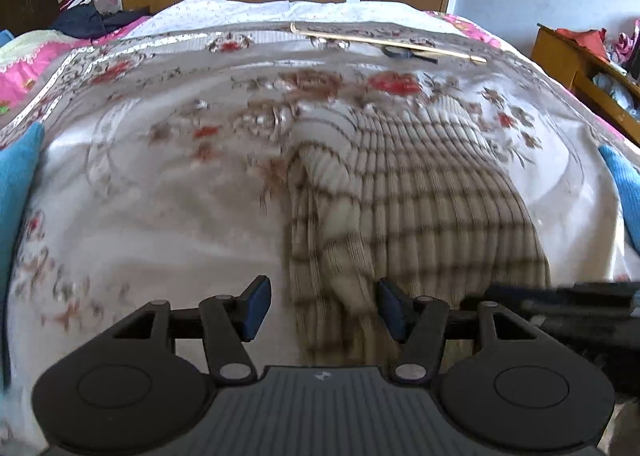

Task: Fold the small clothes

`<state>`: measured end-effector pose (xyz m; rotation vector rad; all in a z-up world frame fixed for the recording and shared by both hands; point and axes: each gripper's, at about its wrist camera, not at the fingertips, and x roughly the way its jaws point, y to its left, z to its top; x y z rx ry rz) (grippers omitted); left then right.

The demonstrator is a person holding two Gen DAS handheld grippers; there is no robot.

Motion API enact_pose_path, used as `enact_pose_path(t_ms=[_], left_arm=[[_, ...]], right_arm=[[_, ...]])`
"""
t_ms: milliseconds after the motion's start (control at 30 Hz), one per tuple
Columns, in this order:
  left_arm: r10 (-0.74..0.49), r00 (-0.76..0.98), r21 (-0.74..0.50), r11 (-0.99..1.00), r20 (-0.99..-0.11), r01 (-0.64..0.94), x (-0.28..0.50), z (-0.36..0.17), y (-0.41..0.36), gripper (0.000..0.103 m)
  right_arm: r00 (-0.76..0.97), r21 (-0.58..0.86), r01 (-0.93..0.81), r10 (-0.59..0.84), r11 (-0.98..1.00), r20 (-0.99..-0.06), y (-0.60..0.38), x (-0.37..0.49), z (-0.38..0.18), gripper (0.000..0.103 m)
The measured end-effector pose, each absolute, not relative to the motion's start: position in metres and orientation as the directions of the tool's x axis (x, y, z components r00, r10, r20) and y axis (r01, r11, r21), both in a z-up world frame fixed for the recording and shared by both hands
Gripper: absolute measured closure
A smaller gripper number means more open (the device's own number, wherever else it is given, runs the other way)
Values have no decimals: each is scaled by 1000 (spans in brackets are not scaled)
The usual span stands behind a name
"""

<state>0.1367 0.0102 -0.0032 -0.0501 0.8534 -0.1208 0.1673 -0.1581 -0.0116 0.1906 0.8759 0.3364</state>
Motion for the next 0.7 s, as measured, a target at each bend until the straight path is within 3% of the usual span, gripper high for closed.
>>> enact_pose_path(t_ms=[167,400,533,700], left_arm=[[-123,656,-95,992,-744,79,114,-3,5,33],[-96,646,-91,995,-758,41,107,-12,5,18],[-57,642,-69,998,-765,6,108,-15,6,2],[-5,646,-41,998,-763,-41,106,-22,5,0]], right_arm=[[618,302,-223,374,927,-692,-157,137,-2,78],[638,325,-179,361,929,-680,-168,114,1,78],[644,325,-169,354,930,-678,-169,109,-1,77],[654,325,-155,343,933,-674,-171,105,-6,76]])
